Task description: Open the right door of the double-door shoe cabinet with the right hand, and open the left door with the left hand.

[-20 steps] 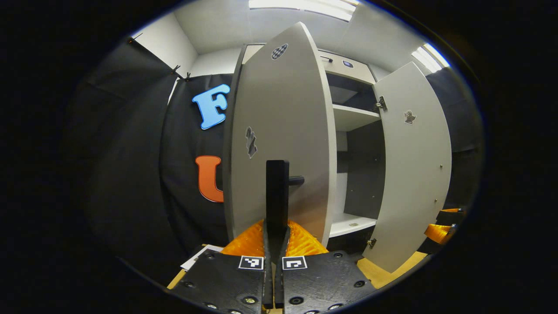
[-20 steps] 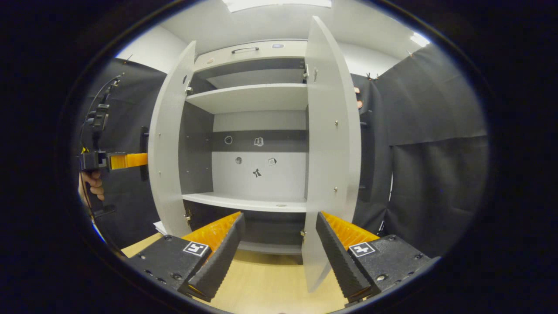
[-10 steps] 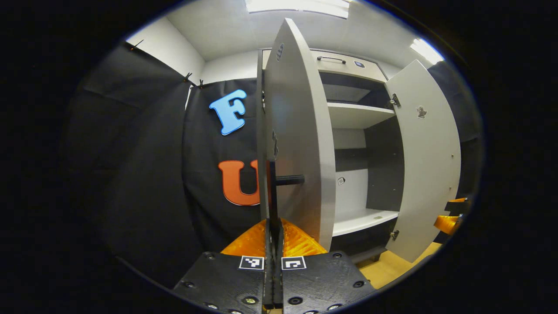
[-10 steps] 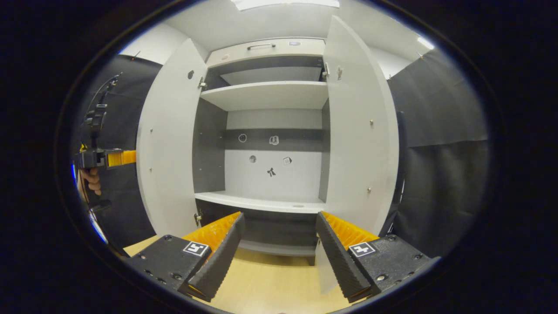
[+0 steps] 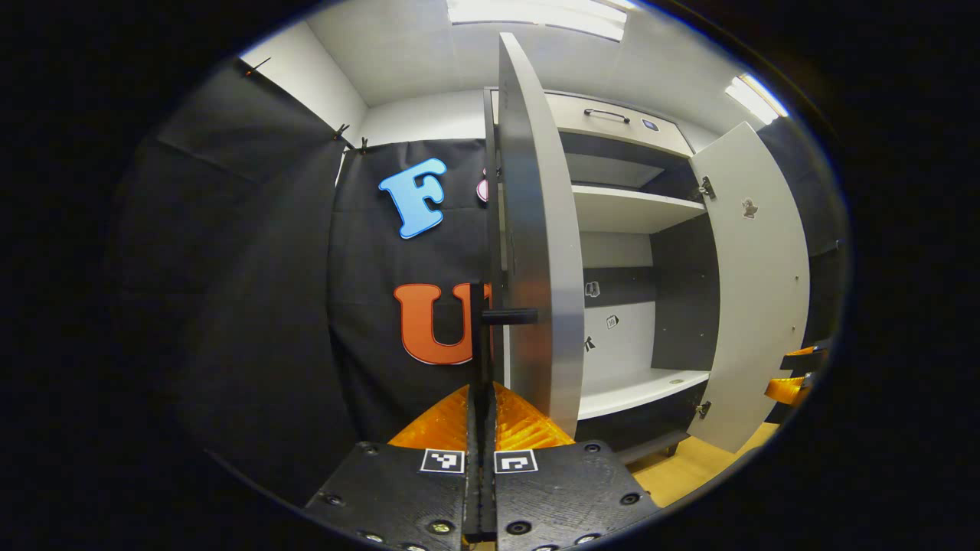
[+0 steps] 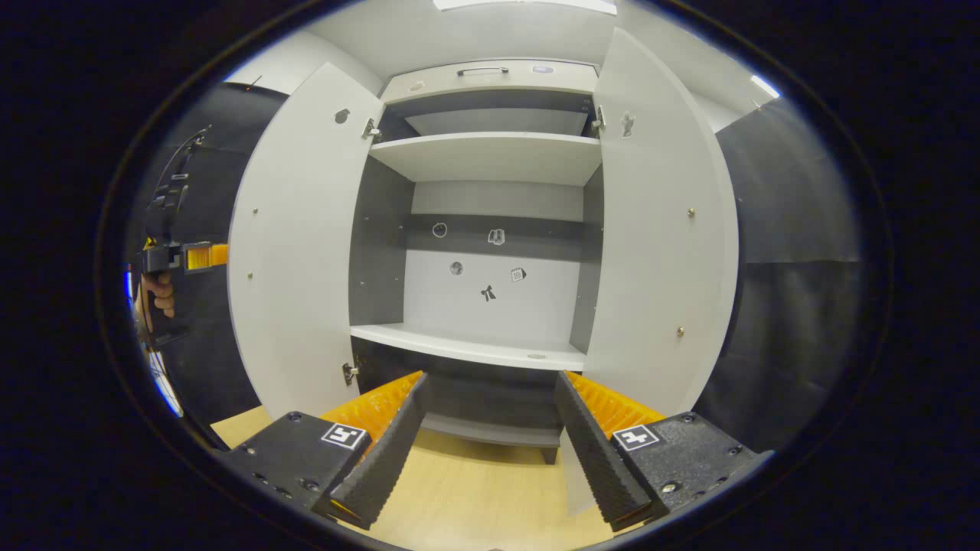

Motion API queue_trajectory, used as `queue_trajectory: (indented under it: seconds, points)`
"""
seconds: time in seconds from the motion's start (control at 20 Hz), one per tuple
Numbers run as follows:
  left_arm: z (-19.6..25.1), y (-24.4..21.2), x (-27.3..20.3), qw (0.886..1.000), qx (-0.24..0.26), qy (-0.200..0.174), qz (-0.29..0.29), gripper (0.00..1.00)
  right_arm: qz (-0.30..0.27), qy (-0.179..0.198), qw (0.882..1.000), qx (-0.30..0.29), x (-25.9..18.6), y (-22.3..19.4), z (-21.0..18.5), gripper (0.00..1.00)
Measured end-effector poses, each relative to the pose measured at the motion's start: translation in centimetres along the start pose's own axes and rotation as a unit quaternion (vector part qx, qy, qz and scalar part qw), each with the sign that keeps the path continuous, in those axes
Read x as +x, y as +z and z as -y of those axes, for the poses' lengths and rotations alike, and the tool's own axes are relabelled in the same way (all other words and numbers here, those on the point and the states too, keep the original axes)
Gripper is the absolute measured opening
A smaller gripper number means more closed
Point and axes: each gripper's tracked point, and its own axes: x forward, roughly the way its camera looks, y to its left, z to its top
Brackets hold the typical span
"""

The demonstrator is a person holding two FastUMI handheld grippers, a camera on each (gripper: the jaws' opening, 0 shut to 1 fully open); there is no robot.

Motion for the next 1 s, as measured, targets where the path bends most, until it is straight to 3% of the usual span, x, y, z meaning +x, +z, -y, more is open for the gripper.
queue_trajectory:
  seconds: [0.3,0.5,0.75,1.0]
  points:
    - [-0.1,-0.3,-0.6,1.0,-0.004,-0.031,-0.002,0.0,-0.001,-0.015,1.0,0.014,-0.9,-0.1,1.0,1.0]
    - [-0.6,0.7,-4.2,1.0,-0.01,-0.001,0.012,0.0,-0.005,-0.025,1.0,0.016,-1.2,-0.7,1.7,1.0]
    - [5.8,0.6,-6.4,0.999,-0.032,-0.024,0.006,0.0,-0.005,-0.02,0.999,0.036,-0.4,-0.6,1.7,1.0]
    - [12.8,-3.0,-3.1,0.997,-0.062,-0.044,-0.021,0.0,0.016,-0.037,0.999,0.034,-0.8,0.6,2.1,1.0]
